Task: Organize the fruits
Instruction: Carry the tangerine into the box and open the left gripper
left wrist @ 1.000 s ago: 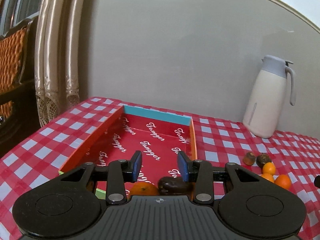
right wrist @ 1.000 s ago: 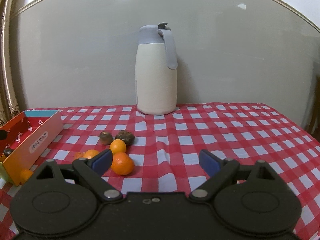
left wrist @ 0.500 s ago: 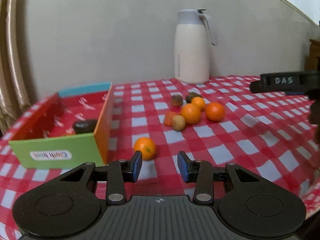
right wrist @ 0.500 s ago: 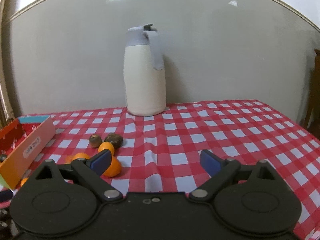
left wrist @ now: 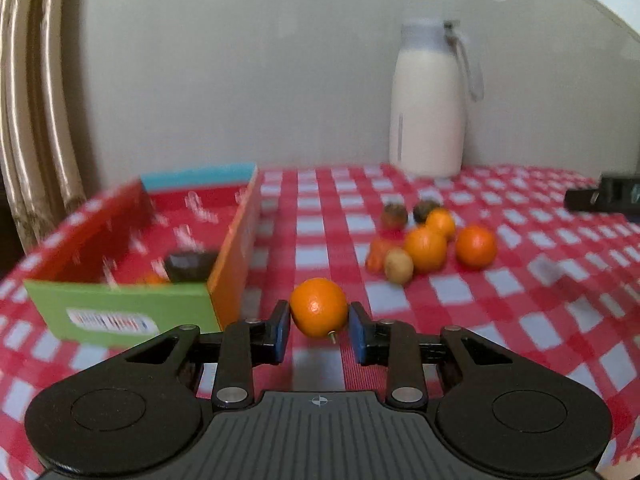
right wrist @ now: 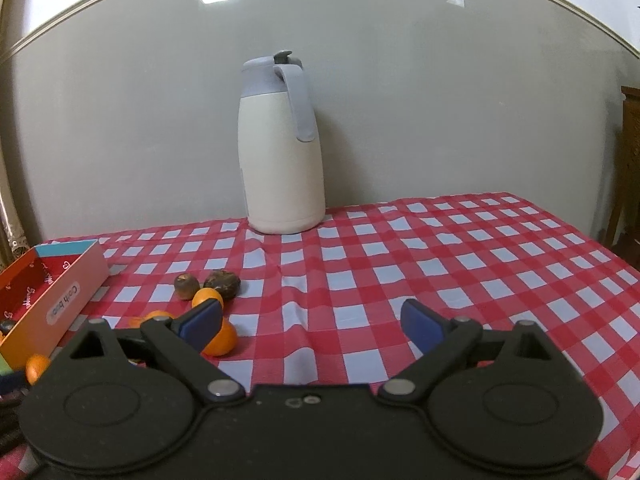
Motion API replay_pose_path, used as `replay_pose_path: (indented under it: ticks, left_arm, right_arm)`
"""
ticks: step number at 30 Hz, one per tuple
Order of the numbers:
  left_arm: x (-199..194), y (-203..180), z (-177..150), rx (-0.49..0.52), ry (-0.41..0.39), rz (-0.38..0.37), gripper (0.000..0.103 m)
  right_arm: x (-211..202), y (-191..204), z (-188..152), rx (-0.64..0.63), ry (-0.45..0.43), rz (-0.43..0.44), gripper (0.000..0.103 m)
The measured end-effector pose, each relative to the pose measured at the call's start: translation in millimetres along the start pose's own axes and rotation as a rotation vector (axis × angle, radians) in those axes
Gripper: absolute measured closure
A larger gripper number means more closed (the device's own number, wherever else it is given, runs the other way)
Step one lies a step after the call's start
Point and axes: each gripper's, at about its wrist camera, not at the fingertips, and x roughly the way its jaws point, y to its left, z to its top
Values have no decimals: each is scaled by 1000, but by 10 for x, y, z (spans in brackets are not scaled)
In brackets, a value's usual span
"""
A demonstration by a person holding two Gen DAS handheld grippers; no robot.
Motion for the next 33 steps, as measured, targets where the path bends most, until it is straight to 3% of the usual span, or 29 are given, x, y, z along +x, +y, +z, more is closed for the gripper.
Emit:
replay_pose_path:
  ticks: [4, 7, 15, 16, 18, 19, 23, 29, 33]
  left_arm:
    - [-186, 206, 219, -20, -104, 35, 72]
    - [-238, 502, 339, -71, -134, 81, 72]
    - [-47, 1272, 284, -208, -31, 201, 71]
    - [-40, 1319, 265, -227, -25, 198, 66]
    - [-88, 1341, 239, -244, -47, 212, 15]
    - [-127, 1320, 223, -236, -68, 234, 8]
    - [-233, 1182, 240, -172, -136, 253, 2]
    - [-230, 1106, 265, -164, -151, 219, 0]
    - [-265, 1103, 263, -172, -149, 223, 0]
  right_arm:
    - [29, 113, -1, 2, 2, 17, 7]
    - [54, 237, -9, -15, 5, 34, 7]
    - [134, 547, -50, -59, 20, 77, 7]
    - [140, 567, -51, -61, 21, 81, 7]
    - [145, 607, -55, -64, 20, 89, 7]
    - [146, 621, -54, -67, 19, 93, 7]
    - [141, 650, -71, -82, 27, 112, 7]
    - [158, 675, -105, -174, 57, 103, 6]
    - [214, 646, -132, -171, 96, 113, 6]
